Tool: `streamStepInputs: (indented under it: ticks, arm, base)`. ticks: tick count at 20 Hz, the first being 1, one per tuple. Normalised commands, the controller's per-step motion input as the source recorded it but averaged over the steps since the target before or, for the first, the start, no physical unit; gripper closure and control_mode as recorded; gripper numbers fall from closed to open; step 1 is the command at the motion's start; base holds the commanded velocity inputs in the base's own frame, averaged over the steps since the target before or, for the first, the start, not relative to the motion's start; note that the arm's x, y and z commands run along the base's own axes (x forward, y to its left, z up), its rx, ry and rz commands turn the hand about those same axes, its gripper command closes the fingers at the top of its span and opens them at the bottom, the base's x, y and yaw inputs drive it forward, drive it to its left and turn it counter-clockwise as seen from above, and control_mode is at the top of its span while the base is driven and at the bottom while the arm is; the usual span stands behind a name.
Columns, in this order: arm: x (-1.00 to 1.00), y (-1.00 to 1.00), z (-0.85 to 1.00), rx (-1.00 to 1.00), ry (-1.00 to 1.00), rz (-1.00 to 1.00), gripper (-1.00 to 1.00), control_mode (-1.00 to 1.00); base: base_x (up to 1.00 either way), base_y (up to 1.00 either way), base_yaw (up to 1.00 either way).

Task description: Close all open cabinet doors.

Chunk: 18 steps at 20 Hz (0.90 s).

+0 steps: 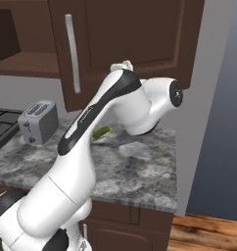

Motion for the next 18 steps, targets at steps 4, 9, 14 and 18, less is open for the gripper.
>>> streamStepInputs:
  ticks: [4,9,14,18]
  arm:
    - [0.45,0.49,0.00,-0.08,-0.03,-0.39,-1.00,-1.00]
    - [0.63,0.39,0.01,-0.01,0.00,-0.26,-1.00,-1.00]
    - [0.73,0.20,0.03,0.00,0.00,-0.13,-1.00,-1.00]
    - [0.72,0.03,0.04,0.03,0.02,-0.03,-1.00,-1.00]
  base:
    - [0.00,0.00,0.00]
    - [0.00,0.00,0.00]
    - [0.00,0.00,0.00]
    - [0.00,0.00,0.00]
